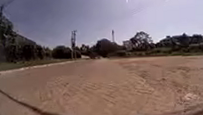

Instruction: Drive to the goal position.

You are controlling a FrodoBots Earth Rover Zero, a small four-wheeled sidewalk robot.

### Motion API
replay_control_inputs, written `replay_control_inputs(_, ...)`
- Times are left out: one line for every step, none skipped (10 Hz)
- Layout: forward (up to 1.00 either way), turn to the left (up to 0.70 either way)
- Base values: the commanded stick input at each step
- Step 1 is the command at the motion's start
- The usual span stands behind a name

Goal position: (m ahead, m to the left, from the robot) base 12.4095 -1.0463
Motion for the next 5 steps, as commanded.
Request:
replay_control_inputs(0.3, 0.0)
replay_control_inputs(0.3, 0.0)
replay_control_inputs(0.3, 0.0)
replay_control_inputs(0.3, 0.0)
replay_control_inputs(0.3, 0.0)
